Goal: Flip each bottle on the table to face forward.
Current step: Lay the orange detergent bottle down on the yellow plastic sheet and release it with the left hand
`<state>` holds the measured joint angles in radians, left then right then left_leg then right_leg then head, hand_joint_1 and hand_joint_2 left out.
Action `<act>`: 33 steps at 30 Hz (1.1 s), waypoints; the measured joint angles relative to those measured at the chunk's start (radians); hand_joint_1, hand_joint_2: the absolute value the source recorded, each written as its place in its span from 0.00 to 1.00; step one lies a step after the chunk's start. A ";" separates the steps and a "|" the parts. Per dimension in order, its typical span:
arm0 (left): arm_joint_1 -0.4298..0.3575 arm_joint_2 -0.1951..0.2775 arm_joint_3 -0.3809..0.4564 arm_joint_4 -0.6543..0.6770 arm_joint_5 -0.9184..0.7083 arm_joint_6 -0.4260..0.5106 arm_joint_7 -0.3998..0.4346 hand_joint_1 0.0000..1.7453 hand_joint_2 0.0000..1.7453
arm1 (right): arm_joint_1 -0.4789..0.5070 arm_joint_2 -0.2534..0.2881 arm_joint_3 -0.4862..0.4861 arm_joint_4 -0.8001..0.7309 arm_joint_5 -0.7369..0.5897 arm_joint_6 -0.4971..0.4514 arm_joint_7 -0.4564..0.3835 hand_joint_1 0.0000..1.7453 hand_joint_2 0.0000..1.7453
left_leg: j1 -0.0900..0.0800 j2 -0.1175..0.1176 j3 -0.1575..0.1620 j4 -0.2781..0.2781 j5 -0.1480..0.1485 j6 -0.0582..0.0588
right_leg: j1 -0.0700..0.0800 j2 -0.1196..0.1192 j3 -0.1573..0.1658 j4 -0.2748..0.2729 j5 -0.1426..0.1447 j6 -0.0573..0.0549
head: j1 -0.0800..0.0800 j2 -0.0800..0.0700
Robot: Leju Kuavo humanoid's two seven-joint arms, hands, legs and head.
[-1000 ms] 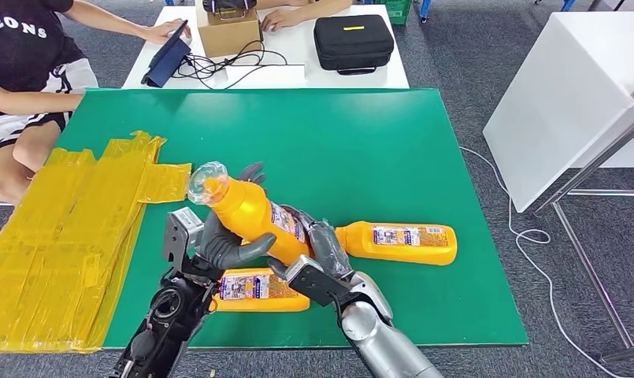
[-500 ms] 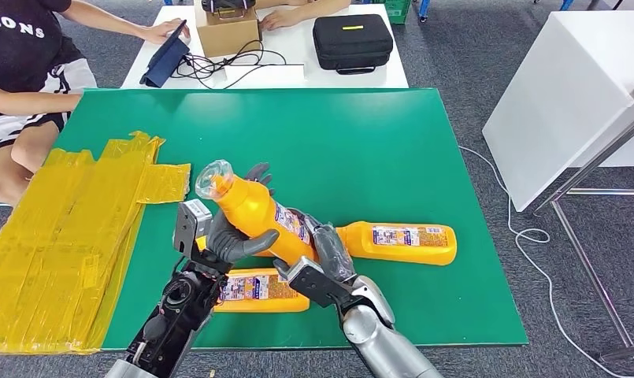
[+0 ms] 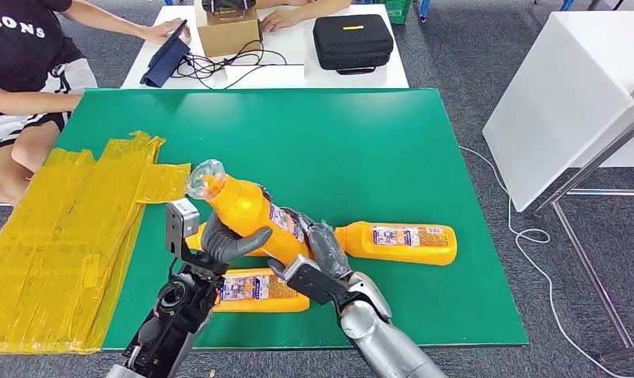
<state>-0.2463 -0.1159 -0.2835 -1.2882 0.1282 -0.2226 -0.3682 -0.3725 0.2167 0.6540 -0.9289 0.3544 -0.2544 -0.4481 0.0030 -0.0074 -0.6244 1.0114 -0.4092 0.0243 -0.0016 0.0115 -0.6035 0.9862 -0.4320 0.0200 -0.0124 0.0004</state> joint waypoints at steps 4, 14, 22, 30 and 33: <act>0.006 0.000 0.006 -0.005 0.005 0.001 -0.005 1.00 1.00 | -0.001 0.001 0.001 0.000 -0.007 -0.001 -0.004 1.00 1.00 | 0.000 0.000 0.000 0.000 0.000 0.000 | 0.000 0.000 0.000 0.000 0.000 0.000 | 0.000 0.000; 0.013 0.003 0.042 -0.025 0.004 0.026 -0.021 1.00 1.00 | -0.005 0.003 -0.001 -0.014 -0.017 -0.016 -0.033 0.00 1.00 | 0.000 0.000 0.000 0.000 0.000 0.000 | 0.000 0.000 0.000 0.000 0.000 0.000 | 0.000 0.000; 0.018 0.022 0.111 -0.066 -0.101 0.159 -0.037 1.00 1.00 | 0.058 -0.034 -0.032 -0.195 -0.047 -0.035 -0.025 0.00 1.00 | 0.000 0.000 0.000 0.000 0.000 0.000 | 0.000 0.000 -0.001 0.000 0.000 0.000 | 0.000 0.000; 0.015 0.048 0.194 -0.137 -0.336 0.304 -0.035 1.00 1.00 | 0.174 -0.098 -0.146 -0.446 -0.079 0.059 0.003 0.00 1.00 | 0.000 0.000 -0.001 0.000 0.000 0.000 | 0.000 0.000 -0.001 0.000 0.000 0.000 | 0.000 0.000; 0.009 0.053 0.209 -0.144 -0.384 0.342 -0.031 1.00 1.00 | 0.193 -0.109 -0.174 -0.492 -0.079 0.065 0.005 0.00 1.00 | 0.000 0.000 0.000 0.000 0.000 0.000 | 0.000 0.000 -0.001 0.000 0.000 0.000 | 0.000 0.000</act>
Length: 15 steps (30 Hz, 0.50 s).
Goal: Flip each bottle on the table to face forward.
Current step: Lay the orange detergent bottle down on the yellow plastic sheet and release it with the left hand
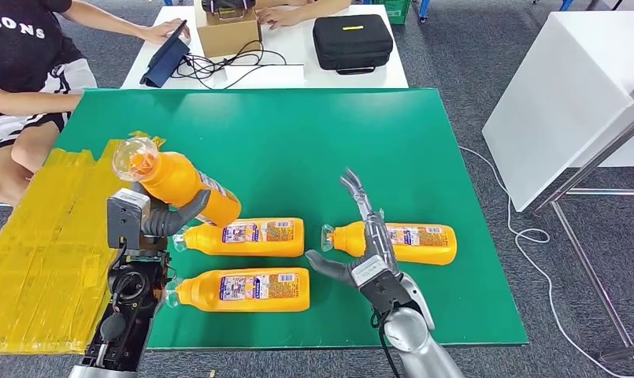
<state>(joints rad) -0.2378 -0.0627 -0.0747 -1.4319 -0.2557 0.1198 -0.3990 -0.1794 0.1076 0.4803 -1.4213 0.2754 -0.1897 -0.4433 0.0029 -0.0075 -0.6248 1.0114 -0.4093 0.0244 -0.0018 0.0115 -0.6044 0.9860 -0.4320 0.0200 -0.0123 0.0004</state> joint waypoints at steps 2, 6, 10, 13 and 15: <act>-0.012 0.004 0.004 0.000 -0.095 0.066 0.012 1.00 1.00 | 0.010 -0.005 -0.016 -0.026 0.001 0.000 0.000 0.00 1.00 | 0.000 0.000 0.000 0.000 0.000 0.000 | 0.000 0.000 0.000 0.000 0.000 0.000 | 0.000 0.000; -0.077 0.025 0.006 0.023 -0.487 0.239 0.080 1.00 1.00 | 0.022 -0.013 -0.058 -0.076 0.013 -0.002 0.003 0.00 1.00 | 0.000 0.000 0.000 0.000 0.001 0.000 | 0.000 0.000 0.000 0.000 0.000 0.000 | 0.000 0.000; -0.173 0.057 -0.005 0.093 -0.880 0.303 0.166 1.00 1.00 | 0.025 -0.016 -0.101 -0.123 0.024 0.001 0.013 0.00 1.00 | 0.000 0.000 0.000 0.000 0.001 -0.001 | 0.000 0.000 0.000 0.000 0.000 0.000 | 0.000 0.000; -0.234 0.083 -0.028 0.147 -1.080 0.289 0.233 1.00 1.00 | 0.028 -0.017 -0.130 -0.160 0.025 0.011 0.015 0.00 1.00 | 0.000 0.000 0.000 0.000 0.002 -0.001 | 0.000 0.000 0.000 0.000 0.001 0.000 | 0.000 0.000; -0.261 0.095 -0.040 0.176 -1.147 0.281 0.261 1.00 1.00 | 0.029 -0.018 -0.144 -0.174 0.025 0.016 0.017 0.00 1.00 | 0.000 0.001 0.000 0.000 0.002 -0.001 | 0.000 0.001 0.000 0.000 0.001 0.000 | 0.000 0.000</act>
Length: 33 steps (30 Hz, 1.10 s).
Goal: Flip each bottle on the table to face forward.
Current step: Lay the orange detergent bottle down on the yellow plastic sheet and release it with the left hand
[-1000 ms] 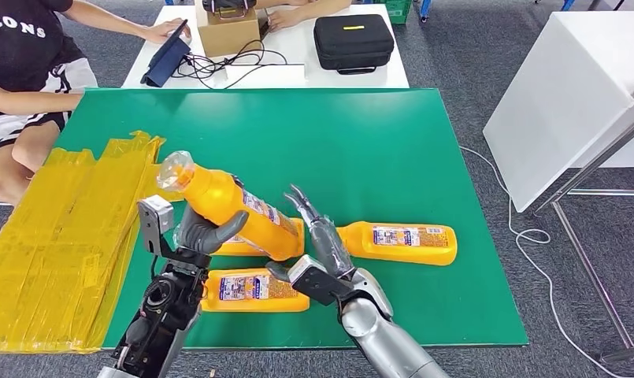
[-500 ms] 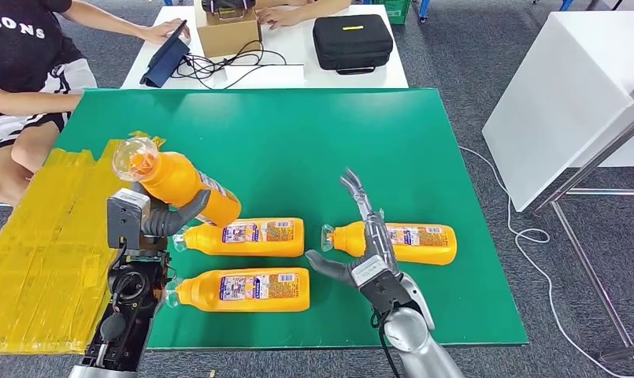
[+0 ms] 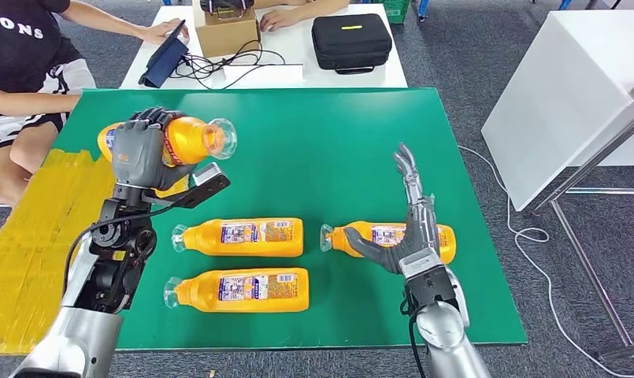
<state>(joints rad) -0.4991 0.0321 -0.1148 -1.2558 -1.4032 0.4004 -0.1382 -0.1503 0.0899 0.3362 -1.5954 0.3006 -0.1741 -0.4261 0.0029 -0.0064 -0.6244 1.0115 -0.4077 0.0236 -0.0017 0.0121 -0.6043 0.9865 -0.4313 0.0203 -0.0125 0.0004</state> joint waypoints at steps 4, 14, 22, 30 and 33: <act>-0.048 0.016 -0.021 0.084 -0.113 -0.032 0.044 1.00 1.00 | 0.001 0.000 -0.021 -0.012 0.004 0.004 -0.003 0.00 1.00 | 0.000 0.000 0.000 0.000 0.000 0.000 | 0.000 0.000 0.000 0.000 0.000 0.000 | 0.000 0.000; -0.156 0.061 -0.080 0.308 -0.166 -0.175 0.125 1.00 1.00 | 0.006 -0.001 -0.067 -0.025 0.022 0.013 -0.007 0.00 1.00 | 0.000 0.000 0.000 0.000 0.000 0.000 | 0.000 0.000 0.000 0.000 0.000 0.000 | 0.000 0.000; -0.226 0.082 -0.122 0.462 -0.167 -0.235 0.164 1.00 1.00 | 0.017 0.000 -0.088 -0.025 0.034 0.016 -0.017 0.00 1.00 | 0.000 0.000 0.000 0.000 0.000 0.000 | 0.000 0.000 0.000 0.000 0.000 0.000 | 0.000 0.000; -0.257 0.089 -0.137 0.555 -0.167 -0.332 0.236 1.00 1.00 | 0.025 0.003 -0.093 -0.025 0.060 0.022 -0.013 0.00 1.00 | 0.000 0.001 0.000 0.000 0.000 0.000 | 0.000 0.000 0.000 0.000 0.000 0.000 | 0.000 0.000; -0.276 0.093 -0.137 0.625 -0.167 -0.381 0.271 1.00 1.00 | 0.034 0.007 -0.100 -0.024 0.074 0.022 -0.011 0.00 1.00 | 0.000 0.000 0.000 0.000 0.000 0.000 | 0.000 0.000 0.000 0.000 0.000 0.000 | 0.000 0.000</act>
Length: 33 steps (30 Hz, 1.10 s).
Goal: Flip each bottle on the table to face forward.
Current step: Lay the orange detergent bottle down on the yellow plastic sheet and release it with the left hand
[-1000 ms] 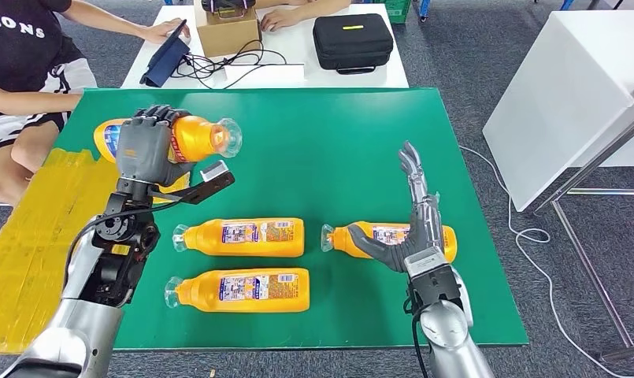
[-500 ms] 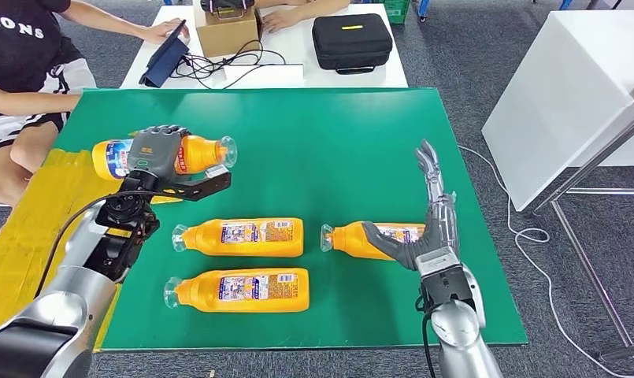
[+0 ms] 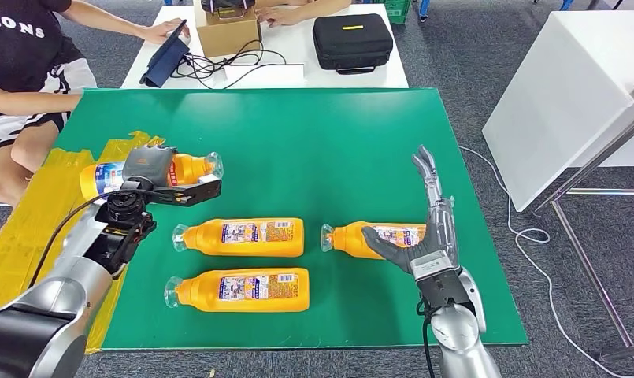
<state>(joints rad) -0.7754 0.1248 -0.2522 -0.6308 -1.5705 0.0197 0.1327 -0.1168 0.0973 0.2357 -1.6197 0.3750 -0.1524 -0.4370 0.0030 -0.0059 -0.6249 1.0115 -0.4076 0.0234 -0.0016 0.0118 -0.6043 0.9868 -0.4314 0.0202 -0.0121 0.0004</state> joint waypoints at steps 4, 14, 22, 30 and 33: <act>-0.021 0.009 0.002 0.082 0.000 -0.036 0.024 1.00 1.00 | 0.003 0.002 -0.004 0.002 0.010 0.000 0.003 0.00 1.00 | 0.000 0.000 0.000 0.000 0.000 0.000 | 0.000 0.000 0.000 0.000 0.000 0.000 | 0.000 0.000; -0.033 0.019 0.009 0.181 0.000 -0.083 0.066 1.00 1.00 | 0.004 0.012 -0.005 0.012 0.019 -0.005 0.010 0.00 1.00 | 0.000 0.000 0.000 0.000 0.000 0.000 | 0.000 0.000 0.000 0.000 0.000 0.000 | 0.000 0.000; -0.034 0.036 0.021 0.215 0.000 -0.099 0.094 0.00 1.00 | 0.004 0.019 -0.005 0.017 0.024 -0.006 0.020 0.00 1.00 | 0.000 0.000 0.000 0.000 0.000 0.000 | 0.000 0.000 0.000 0.000 0.000 0.000 | 0.000 0.000; -0.029 0.049 0.025 0.234 0.000 -0.048 0.108 0.00 0.50 | 0.012 0.020 -0.005 0.023 0.025 -0.006 0.022 0.00 1.00 | 0.000 0.000 0.000 0.000 0.000 0.000 | 0.000 0.000 0.000 0.000 0.000 0.000 | 0.000 0.000; -0.026 0.050 0.025 0.235 0.000 -0.033 0.112 0.00 0.00 | 0.025 0.019 -0.005 0.024 0.025 -0.009 0.018 0.00 1.00 | 0.000 0.000 0.000 0.000 0.000 0.000 | 0.000 0.000 0.000 0.000 0.000 0.000 | 0.000 0.000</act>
<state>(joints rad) -0.8016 0.1746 -0.2269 -0.3956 -1.5705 -0.0136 0.2452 -0.0922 0.1163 0.2305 -1.5962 0.3998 -0.1613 -0.4190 0.0031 -0.0064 -0.6251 1.0115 -0.4075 0.0234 -0.0016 0.0118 -0.6044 0.9872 -0.4315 0.0201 -0.0121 0.0004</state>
